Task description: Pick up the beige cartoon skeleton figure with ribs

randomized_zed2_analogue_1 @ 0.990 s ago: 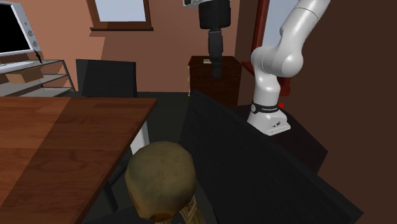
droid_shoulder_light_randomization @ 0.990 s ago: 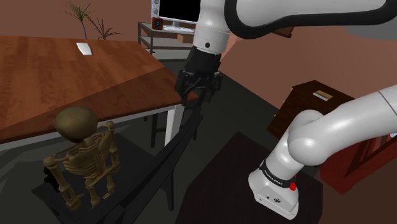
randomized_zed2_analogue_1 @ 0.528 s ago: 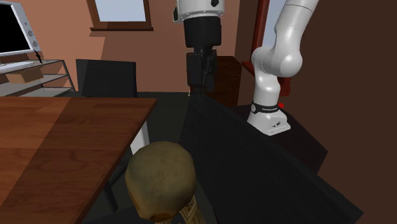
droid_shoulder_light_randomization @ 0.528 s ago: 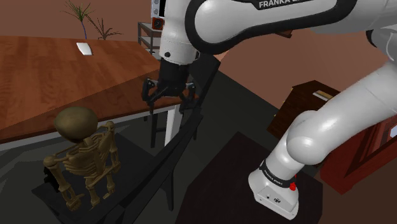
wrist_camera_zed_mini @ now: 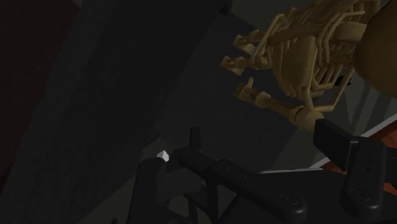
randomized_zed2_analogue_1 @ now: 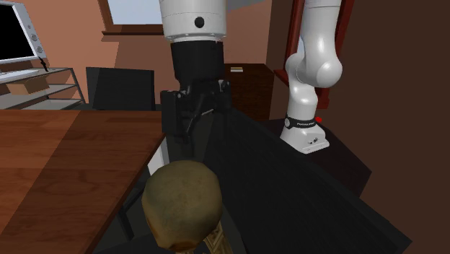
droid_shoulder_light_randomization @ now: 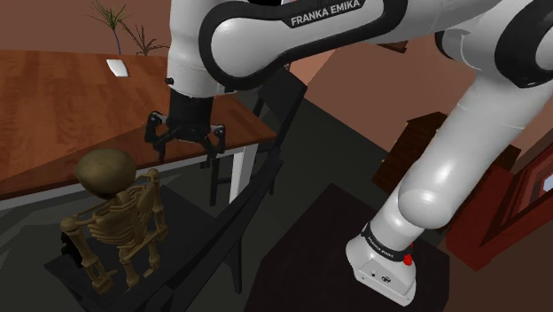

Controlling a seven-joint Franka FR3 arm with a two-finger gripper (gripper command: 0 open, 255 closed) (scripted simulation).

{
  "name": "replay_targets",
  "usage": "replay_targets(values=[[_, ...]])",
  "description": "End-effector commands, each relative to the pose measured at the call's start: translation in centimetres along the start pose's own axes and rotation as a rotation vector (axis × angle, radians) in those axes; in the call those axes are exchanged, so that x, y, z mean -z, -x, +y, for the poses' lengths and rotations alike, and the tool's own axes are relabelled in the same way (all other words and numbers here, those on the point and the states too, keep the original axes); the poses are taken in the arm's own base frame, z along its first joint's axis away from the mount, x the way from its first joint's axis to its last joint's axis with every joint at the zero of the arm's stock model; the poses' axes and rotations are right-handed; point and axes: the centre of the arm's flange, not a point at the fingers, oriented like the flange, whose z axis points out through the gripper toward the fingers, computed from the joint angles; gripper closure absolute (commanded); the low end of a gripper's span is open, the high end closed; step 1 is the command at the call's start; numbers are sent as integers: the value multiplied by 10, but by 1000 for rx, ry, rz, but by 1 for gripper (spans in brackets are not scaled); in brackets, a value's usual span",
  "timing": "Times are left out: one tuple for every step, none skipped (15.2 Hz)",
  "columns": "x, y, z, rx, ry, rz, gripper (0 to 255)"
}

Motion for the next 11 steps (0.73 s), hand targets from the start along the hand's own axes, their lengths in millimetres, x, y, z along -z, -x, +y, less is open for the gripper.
replay_targets(values=[[-14,-2,-24,-62,-11,0,0],[-19,-5,-35,-90,-16,1,0],[-23,-8,-46,-118,-21,1,0],[-28,-12,-57,-146,-26,2,0],[-31,-13,-63,-161,-28,2,0],[-36,-14,-63,-161,-28,2,0],[-41,-15,-62,-161,-28,2,0],[-47,-15,-62,-161,-28,2,0],[-52,-16,-61,-161,-28,2,0],[-57,-16,-61,-161,-28,2,0],[-62,-17,-60,-161,-28,2,0]])
